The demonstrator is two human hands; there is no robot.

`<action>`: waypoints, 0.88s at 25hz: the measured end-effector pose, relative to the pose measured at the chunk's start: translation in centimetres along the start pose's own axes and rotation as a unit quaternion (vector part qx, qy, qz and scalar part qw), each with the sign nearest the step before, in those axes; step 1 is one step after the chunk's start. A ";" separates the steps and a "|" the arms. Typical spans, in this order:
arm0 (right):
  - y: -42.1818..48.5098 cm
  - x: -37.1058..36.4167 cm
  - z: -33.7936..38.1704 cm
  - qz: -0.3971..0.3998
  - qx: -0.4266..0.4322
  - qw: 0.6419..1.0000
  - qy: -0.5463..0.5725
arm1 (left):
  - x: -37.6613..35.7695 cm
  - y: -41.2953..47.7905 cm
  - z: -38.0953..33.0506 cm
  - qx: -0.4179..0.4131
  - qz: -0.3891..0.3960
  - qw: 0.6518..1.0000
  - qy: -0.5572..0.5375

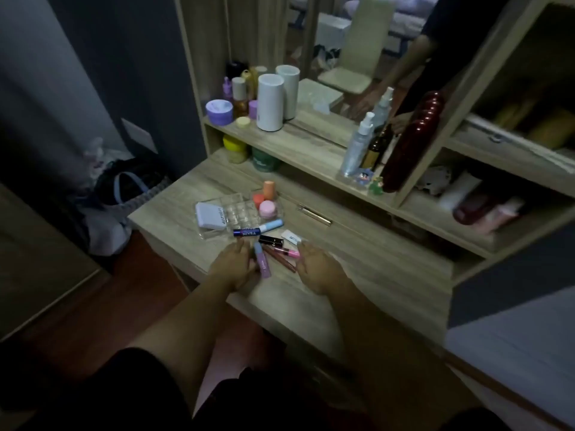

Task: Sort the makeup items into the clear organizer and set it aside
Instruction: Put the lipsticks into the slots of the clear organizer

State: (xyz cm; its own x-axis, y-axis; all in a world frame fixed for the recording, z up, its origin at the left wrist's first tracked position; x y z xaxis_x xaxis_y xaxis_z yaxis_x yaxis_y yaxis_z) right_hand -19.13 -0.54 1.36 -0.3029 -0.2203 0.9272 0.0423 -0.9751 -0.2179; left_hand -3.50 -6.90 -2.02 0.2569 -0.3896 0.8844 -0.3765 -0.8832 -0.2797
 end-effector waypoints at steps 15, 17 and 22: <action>5.6 -5.5 1.1 0.012 0.004 1.000 0.006 | -2.0 3.0 2.3 0.070 -0.024 0.993 -0.094; 5.6 -5.4 0.8 0.004 -0.006 1.000 0.014 | -2.4 2.6 2.3 0.109 -0.034 0.986 -0.119; 5.3 -3.1 1.1 -0.070 0.009 0.981 0.183 | -1.0 1.2 2.0 0.150 -0.083 0.965 -0.199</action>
State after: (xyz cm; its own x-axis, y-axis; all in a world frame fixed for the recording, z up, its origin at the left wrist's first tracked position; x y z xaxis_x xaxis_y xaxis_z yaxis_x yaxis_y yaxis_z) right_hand -16.90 -5.01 -2.34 -0.6277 -0.0623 0.7760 -0.0085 -0.9962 -0.0869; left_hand -2.40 -8.06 -4.00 0.6353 -0.2529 0.7297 -0.0407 -0.9545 -0.2953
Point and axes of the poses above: each hand's wrist, its own y-axis towards the middle knuckle, its own x-axis out of the back of the hand, z = x × y, the point moved 8 cm from there along y, towards the middle knuckle, and after that the axes turned 4 degrees about x, right-handed, at the moved point
